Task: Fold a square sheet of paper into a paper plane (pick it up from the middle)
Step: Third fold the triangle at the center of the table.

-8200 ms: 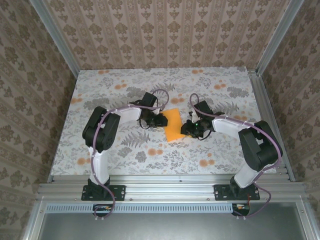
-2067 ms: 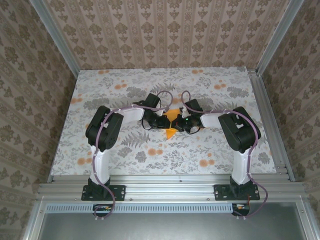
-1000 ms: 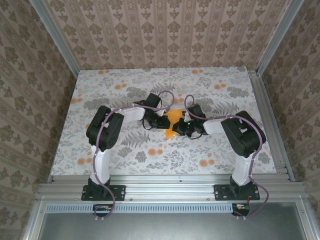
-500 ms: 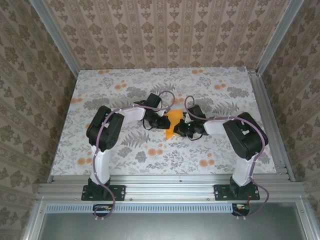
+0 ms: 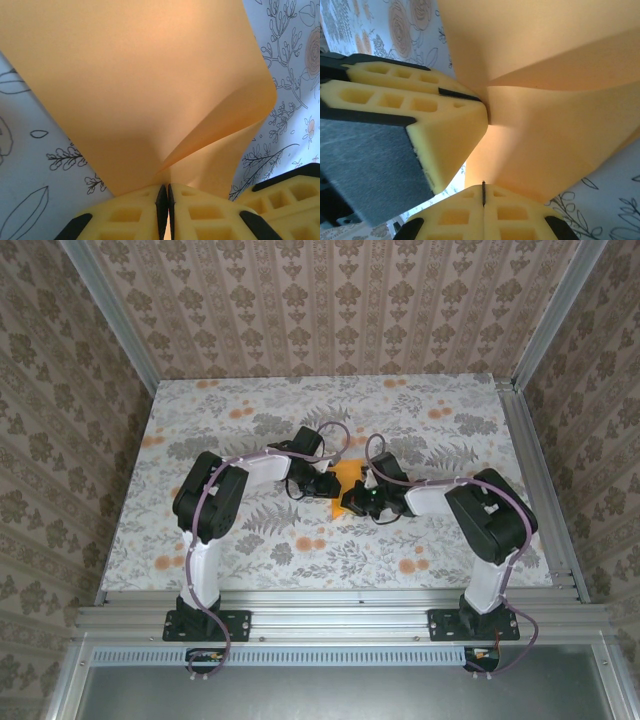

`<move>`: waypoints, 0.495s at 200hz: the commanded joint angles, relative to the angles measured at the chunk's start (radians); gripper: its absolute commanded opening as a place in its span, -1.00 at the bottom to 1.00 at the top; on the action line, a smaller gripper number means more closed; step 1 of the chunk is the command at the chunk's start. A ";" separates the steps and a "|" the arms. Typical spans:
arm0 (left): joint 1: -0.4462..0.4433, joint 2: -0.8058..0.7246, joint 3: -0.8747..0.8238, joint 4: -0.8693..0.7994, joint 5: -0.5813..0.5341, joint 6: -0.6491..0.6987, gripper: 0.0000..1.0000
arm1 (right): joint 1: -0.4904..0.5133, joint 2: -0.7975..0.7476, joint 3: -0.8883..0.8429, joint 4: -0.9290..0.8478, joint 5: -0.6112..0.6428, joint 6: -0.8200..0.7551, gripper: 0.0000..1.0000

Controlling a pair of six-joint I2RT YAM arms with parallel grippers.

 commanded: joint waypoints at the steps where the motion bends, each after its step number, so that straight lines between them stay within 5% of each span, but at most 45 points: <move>1: -0.004 0.080 -0.043 -0.056 -0.136 0.042 -0.69 | 0.010 0.032 0.022 -0.006 -0.014 0.006 -0.94; 99: -0.002 0.093 -0.027 -0.067 -0.136 0.045 -0.69 | 0.074 0.030 -0.008 -0.071 -0.031 -0.019 -0.95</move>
